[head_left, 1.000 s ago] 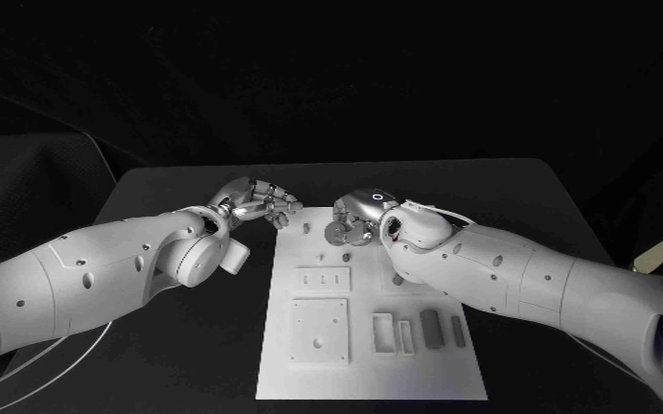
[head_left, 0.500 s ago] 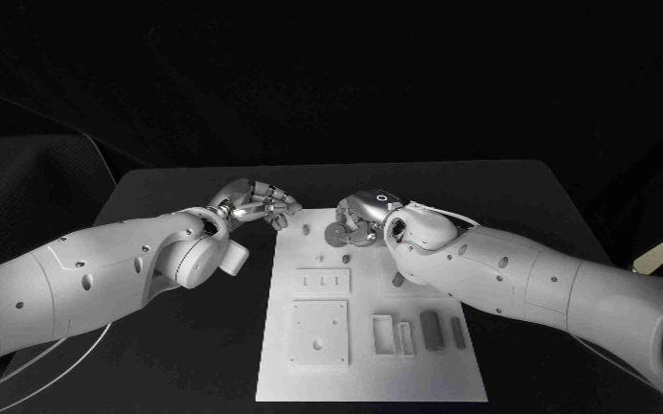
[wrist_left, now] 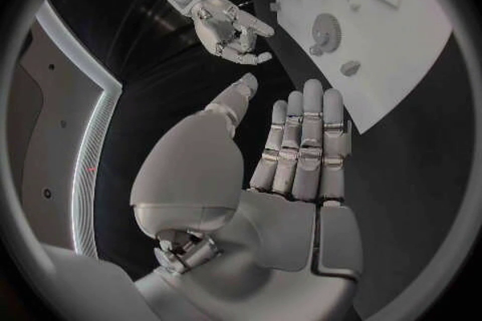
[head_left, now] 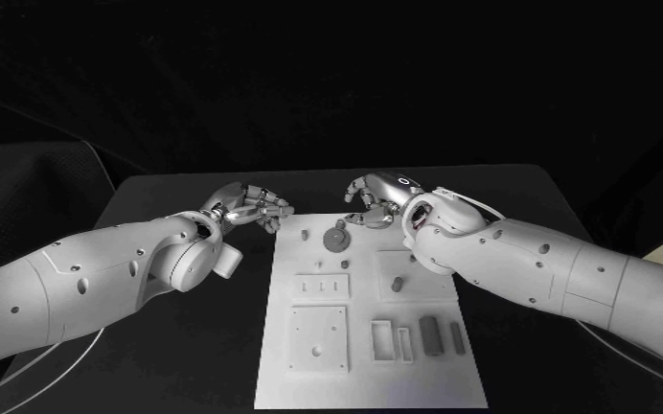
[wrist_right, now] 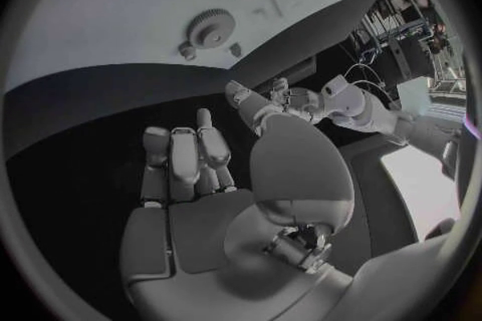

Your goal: Assemble the parts on the task board

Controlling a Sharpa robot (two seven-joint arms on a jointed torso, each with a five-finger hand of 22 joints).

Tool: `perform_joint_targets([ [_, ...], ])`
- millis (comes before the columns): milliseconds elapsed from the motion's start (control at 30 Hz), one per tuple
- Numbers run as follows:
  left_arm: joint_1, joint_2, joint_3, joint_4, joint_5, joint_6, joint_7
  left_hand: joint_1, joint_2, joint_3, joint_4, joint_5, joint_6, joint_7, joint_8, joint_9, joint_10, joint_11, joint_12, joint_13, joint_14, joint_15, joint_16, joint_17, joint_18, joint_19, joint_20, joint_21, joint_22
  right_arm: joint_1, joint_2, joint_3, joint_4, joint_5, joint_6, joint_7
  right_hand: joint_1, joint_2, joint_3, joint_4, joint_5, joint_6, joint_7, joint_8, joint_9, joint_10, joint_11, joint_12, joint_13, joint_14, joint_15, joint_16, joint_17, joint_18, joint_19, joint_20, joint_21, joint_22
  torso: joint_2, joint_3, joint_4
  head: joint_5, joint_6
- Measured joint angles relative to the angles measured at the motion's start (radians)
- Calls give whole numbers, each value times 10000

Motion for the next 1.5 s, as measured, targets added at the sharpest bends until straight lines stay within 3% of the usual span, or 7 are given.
perform_joint_targets([
  [200, 0, -6, 3, -133, 10, 5, 34, 0, 0, 0, 0, 0, 0, 0, 0, 0, 0, 0, 0, 0, 0, 0, 0, -1, 0, 0, 0, 0, 0, 80, -760, 78, 217, 710, 18, 183, -83, 29, -28, 29, 0, 1, -1, 0, 0, 0, 1, 0, -16, -33, 34, 0, -22, 0, 0, 0, 0, -1, -13, 10, -19, -22, 85],
  [367, -9, -6, 3, -256, 15, 15, 60, 39, 39, 0, 0, 0, 0, 0, 0, 1, 0, 0, 48, 11, 0, 0, 0, -1, -9, 0, 0, -4, 0, 182, -1500, 92, 265, 1634, 82, 1078, -162, 31, -28, 28, 0, 1, -1, 0, 1, -189, 36, -138, -95, -210, 52, -166, -100, 1, -45, 0, 0, -42, -28, 29, -48, -67, 152],
  [767, -64, 29, -3, -506, 24, 41, 106, 39, 39, 1, 54, 0, 0, 0, 0, 1, 39, 39, 98, 40, 0, 0, 0, 9, -20, 0, 0, -40, 0, 261, -2628, 91, -547, 3231, 549, 3036, 16, -40, -178, -211, 0, 34, -34, -266, -50, -778, 271, -464, -273, -867, 216, -494, -288, -2, -611, 71, 0, -210, -82, 110, -140, -290, 290],
  [1033, -140, 69, -3, -591, 31, 97, 129, 39, 39, 1, 54, 0, 0, 0, 0, 1, 39, 39, 98, 46, 0, 0, 0, 8, -26, 0, 0, -40, 0, 199, -2621, -9, -1431, 2932, 976, 3399, 177, -89, -457, -343, 0, -4, 4, -268, -51, -919, 376, -512, -293, -1031, 272, -535, -303, -9, -790, 72, 0, -235, -69, 123, -130, -523, 288],
  [1133, -154, 94, -3, -610, 32, 121, 138, 39, 39, 1, 54, 0, 0, 0, 0, 1, 39, 39, 98, 49, 0, 0, 0, 15, -29, 0, 0, -40, 0, 65, -2594, -42, -1599, 2687, 1123, 3461, 402, -96, -659, -328, 0, -7, 4, -268, -51, -1115, 450, -590, -321, -1235, 322, -592, -336, -160, -972, 94, 0, -276, -69, 129, -132, -593, 252],
  [1300, -168, 117, -3, -657, 35, 143, 146, 39, 39, 1, 54, 0, 0, 0, 0, 1, 65, 12, 137, 48, 0, 0, 0, 16, -34, 0, 0, -40, 0, -98, -2419, -87, -1944, 2246, 1331, 3512, 884, -143, -1109, -274, 0, -376, -207, -350, -67, -1749, 705, -863, -455, -1925, 527, -850, -444, -389, -1529, 164, 0, -451, -67, 134, -146, -681, 206],
  [1500, -180, 143, -1, -661, 37, 166, 156, 39, 39, 1, 54, 0, 0, 0, 0, 1, 101, 48, 137, 48, 0, 0, 0, 15, -42, 0, 0, -40, 1, -291, -2399, -129, -2143, 1878, 1481, 3534, 1032, -212, -1215, -249, 0, -770, -338, -466, -117, -1974, 858, -1016, -564, -2186, 675, -930, -501, -388, -1720, 217, 0, -546, -64, 124, -144, -772, 172],
])
